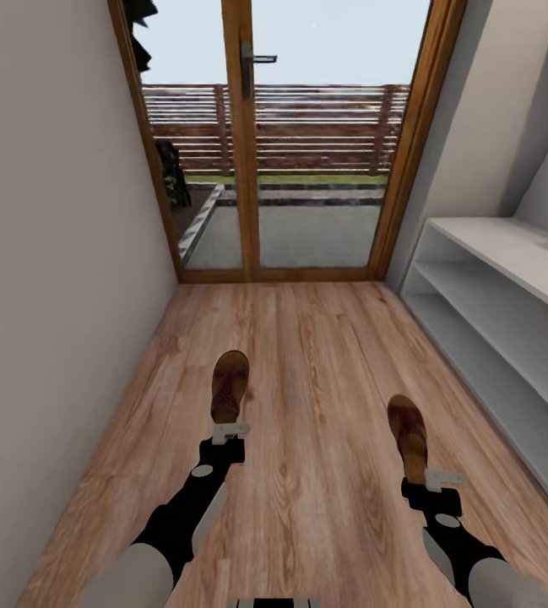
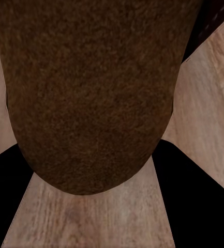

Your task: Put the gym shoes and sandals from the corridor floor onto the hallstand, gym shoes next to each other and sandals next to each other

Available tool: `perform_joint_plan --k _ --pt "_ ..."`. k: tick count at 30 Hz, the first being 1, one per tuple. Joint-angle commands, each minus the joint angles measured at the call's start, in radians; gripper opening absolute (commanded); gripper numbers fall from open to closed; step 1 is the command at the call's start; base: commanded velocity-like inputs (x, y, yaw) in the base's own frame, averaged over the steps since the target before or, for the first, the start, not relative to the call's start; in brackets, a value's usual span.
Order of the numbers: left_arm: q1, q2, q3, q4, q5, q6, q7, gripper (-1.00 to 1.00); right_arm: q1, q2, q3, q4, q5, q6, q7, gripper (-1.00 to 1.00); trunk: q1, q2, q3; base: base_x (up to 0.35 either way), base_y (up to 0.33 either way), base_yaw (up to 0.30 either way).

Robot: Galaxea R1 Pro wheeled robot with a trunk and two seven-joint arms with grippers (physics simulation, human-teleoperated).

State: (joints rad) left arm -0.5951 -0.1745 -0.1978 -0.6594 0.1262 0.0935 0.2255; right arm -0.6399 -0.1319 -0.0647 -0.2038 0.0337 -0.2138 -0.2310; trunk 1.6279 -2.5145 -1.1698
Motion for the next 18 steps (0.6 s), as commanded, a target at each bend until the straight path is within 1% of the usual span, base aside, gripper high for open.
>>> perform_joint_plan --k 1,18 --pt "0.000 0.000 0.000 0.000 -0.001 0.000 0.000 -1.00 0.000 0.000 0.000 0.000 -0.003 -0.001 -0.001 -1.00 0.000 0.000 0.000 0.350 0.000 0.000" --pt "0.000 0.000 0.000 0.000 -0.001 0.000 0.000 -1.00 0.000 0.000 0.000 0.000 -0.003 -0.001 -0.001 -1.00 0.000 0.000 0.000 0.350 0.000 0.000"
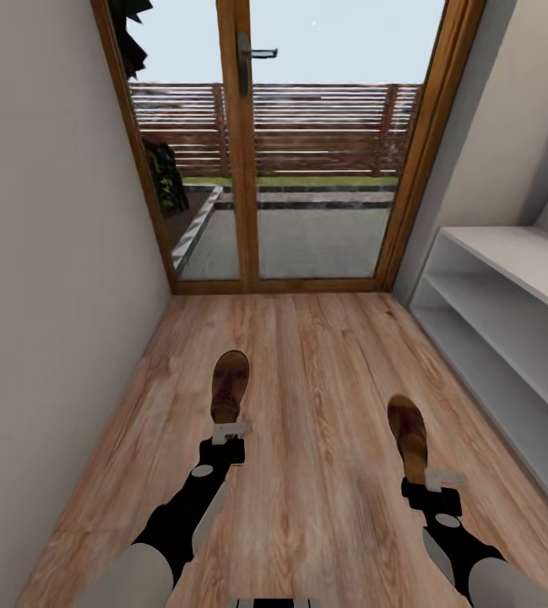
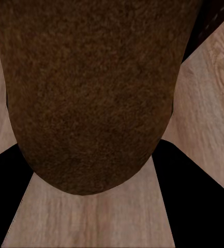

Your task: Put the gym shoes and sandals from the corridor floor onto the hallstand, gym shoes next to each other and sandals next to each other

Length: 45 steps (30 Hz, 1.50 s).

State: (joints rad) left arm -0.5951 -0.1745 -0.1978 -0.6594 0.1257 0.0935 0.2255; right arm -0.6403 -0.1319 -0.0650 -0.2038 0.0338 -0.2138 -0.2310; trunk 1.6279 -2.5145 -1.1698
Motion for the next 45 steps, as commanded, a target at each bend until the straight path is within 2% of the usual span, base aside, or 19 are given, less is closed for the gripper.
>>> perform_joint_plan --k 1,45 --pt "0.000 0.000 0.000 0.000 -0.001 0.000 0.000 -1.00 0.000 0.000 0.000 0.000 -0.003 -0.001 0.000 -1.00 0.000 0.000 0.000 0.350 0.000 0.000" --pt "0.000 0.000 0.000 0.000 0.000 0.000 0.000 -1.00 0.000 0.000 0.000 0.000 -0.003 -0.001 0.000 -1.00 0.000 0.000 0.000 0.350 0.015 0.000"
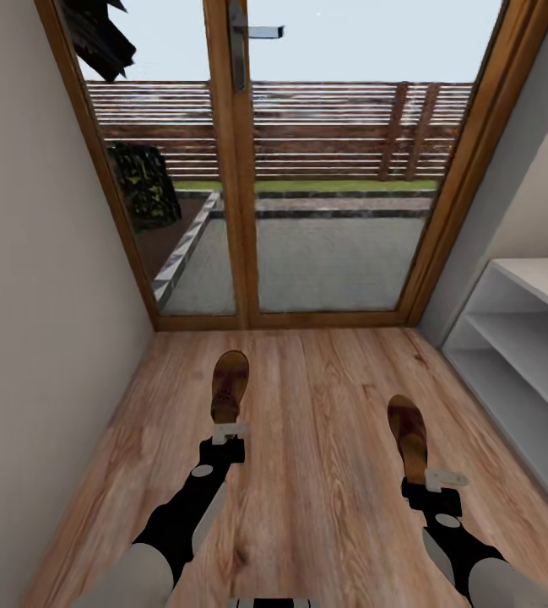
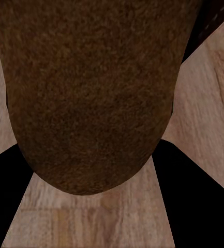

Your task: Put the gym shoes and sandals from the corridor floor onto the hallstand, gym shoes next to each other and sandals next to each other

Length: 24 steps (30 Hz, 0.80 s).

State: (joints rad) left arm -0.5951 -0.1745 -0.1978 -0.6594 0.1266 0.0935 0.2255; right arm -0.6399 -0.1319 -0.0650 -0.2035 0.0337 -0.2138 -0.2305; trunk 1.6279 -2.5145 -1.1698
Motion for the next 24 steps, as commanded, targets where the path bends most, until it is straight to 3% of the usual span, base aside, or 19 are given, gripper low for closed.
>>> perform_joint_plan --k 1,18,24 --pt "0.000 0.000 0.000 0.000 -0.001 0.000 0.000 -1.00 0.000 0.000 0.000 0.000 -0.003 -0.001 -0.001 -1.00 0.000 0.000 0.000 0.350 0.085 0.000" --pt "0.000 0.000 0.000 -0.001 -0.002 0.000 0.000 -1.00 0.000 0.000 0.004 -0.012 -0.003 -0.001 0.005 -1.00 0.000 0.000 0.000 0.350 0.096 0.000" --pt "0.000 0.000 -0.001 -0.005 -0.002 0.000 -0.001 -1.00 0.000 0.025 0.004 -0.029 -0.003 -0.002 0.005 -1.00 0.000 0.000 0.000 0.349 0.100 0.000"
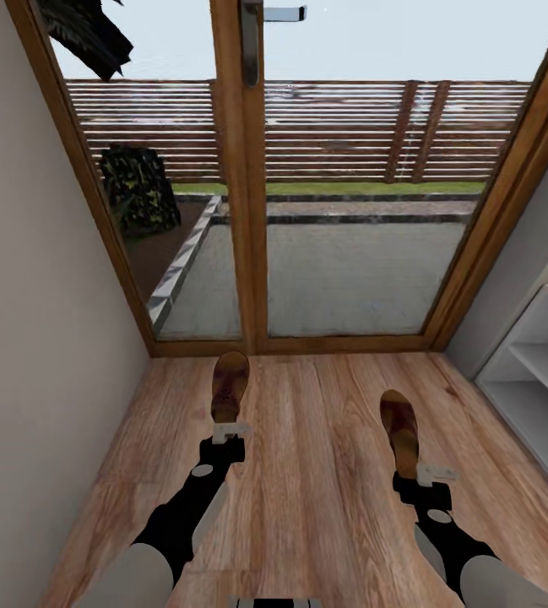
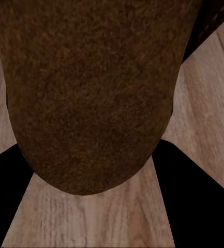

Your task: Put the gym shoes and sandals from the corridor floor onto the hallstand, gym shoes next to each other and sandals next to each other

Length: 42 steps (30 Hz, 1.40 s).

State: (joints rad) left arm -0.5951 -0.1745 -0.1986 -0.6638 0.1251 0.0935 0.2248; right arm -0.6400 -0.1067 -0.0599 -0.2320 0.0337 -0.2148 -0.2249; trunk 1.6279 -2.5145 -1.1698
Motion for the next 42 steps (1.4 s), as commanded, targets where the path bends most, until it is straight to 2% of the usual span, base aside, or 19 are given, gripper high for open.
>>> perform_joint_plan --k 1,5,6,10,21,38,42 --pt "0.000 0.000 0.000 -0.002 -0.001 0.000 0.000 -1.00 0.000 0.003 -0.001 -0.001 -0.003 -0.001 -0.001 -1.00 0.000 0.000 0.000 0.333 0.103 0.000" --pt "0.000 0.000 0.000 -0.006 -0.001 -0.001 -0.001 -1.00 -0.001 0.012 -0.001 -0.002 -0.003 -0.001 -0.001 -1.00 0.000 0.000 0.000 0.232 0.076 -0.031" --pt "0.000 0.000 0.001 -0.009 -0.001 -0.001 0.000 -1.00 -0.001 0.023 0.000 -0.003 -0.003 -0.001 -0.002 -1.00 0.000 0.000 0.000 0.084 0.028 -0.178" --pt "0.000 0.000 0.002 -0.014 0.000 -0.001 -0.001 -1.00 -0.001 0.040 0.000 -0.005 -0.003 -0.001 -0.004 -1.00 0.000 0.000 0.002 0.042 0.014 -0.233" --pt "0.000 0.000 0.004 -0.038 0.001 -0.001 -0.001 -1.00 -0.001 0.058 0.000 -0.006 -0.003 -0.001 -0.004 -1.00 0.000 0.000 0.007 0.007 0.002 -0.277" --pt "0.000 0.000 0.004 -0.040 0.001 -0.001 -0.001 -1.00 -0.001 0.061 -0.001 -0.017 -0.003 -0.001 -0.001 -1.00 0.000 0.000 0.017 0.000 0.000 -0.286" --pt "0.000 0.000 0.004 -0.039 0.001 -0.001 -0.001 -1.00 -0.001 0.082 -0.002 -0.074 -0.004 -0.001 0.000 -1.00 0.000 0.000 0.020 0.000 0.000 -0.286"
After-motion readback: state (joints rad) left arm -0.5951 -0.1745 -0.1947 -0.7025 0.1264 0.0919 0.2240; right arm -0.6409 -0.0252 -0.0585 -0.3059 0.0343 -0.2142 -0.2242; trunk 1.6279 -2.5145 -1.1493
